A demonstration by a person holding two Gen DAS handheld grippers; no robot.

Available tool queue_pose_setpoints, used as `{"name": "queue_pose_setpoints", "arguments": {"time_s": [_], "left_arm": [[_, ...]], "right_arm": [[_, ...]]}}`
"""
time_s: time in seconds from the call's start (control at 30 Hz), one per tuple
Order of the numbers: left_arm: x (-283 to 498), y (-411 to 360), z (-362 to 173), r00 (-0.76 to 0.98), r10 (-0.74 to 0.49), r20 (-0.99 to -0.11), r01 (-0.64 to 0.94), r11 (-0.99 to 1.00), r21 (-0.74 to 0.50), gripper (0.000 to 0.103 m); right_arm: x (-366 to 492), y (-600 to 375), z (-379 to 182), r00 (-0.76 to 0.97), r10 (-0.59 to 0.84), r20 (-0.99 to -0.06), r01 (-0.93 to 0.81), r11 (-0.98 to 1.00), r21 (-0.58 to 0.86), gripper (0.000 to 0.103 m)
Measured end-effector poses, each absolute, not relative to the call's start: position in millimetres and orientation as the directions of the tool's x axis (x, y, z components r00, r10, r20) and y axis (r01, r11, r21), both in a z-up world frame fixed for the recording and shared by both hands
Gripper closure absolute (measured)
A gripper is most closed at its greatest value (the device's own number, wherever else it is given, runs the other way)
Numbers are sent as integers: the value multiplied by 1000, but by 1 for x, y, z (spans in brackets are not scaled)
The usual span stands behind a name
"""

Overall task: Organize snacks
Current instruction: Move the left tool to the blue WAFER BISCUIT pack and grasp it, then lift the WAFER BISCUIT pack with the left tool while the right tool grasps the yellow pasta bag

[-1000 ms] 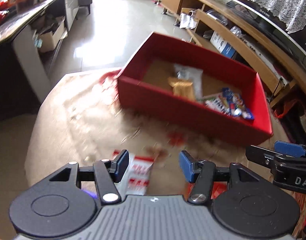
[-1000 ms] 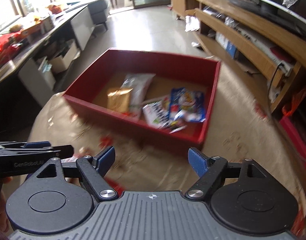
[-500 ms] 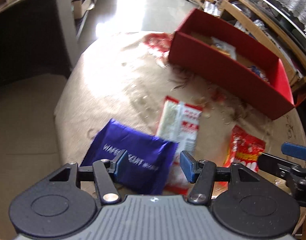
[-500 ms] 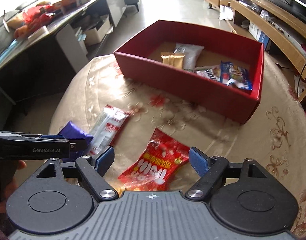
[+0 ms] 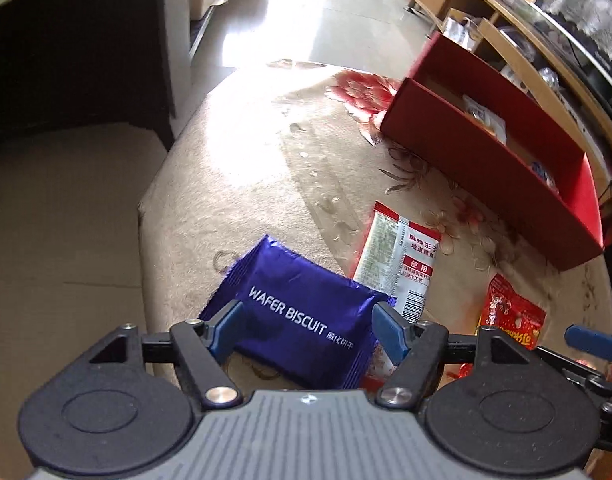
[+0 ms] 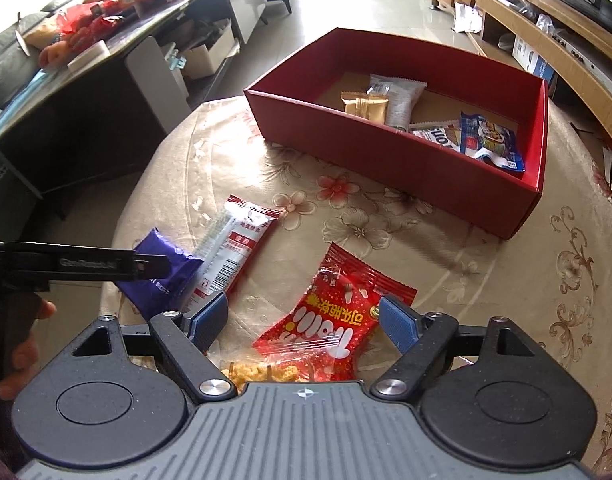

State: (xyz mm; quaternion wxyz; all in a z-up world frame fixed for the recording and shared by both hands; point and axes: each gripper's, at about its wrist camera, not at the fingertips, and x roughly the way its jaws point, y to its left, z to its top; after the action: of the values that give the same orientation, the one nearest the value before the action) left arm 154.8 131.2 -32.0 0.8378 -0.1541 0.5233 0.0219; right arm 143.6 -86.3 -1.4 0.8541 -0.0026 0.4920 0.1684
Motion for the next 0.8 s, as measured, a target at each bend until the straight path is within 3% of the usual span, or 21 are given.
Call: {"name": "queue_pose_setpoints", "arguments": {"time_s": [0.33, 0.4, 0.67, 0.8], "left_arm": [[154, 130, -35, 424, -147, -894, -246, 931, -270, 34], [145, 135, -31, 434, -135, -891, -310, 906, -288, 27], [135, 152, -54, 413, -117, -903, -656, 650, -384, 25], [148, 141, -53, 430, -77, -900, -720, 572, -393, 19]], "right_arm": [[144, -85, 0, 450, 299, -841, -310, 936, 167, 16], [145, -85, -1, 446, 300, -843, -312, 935, 168, 16], [149, -84, 8, 446, 347, -825, -317, 923, 217, 15], [148, -85, 12, 441, 368, -818, -326, 915, 236, 14]]}}
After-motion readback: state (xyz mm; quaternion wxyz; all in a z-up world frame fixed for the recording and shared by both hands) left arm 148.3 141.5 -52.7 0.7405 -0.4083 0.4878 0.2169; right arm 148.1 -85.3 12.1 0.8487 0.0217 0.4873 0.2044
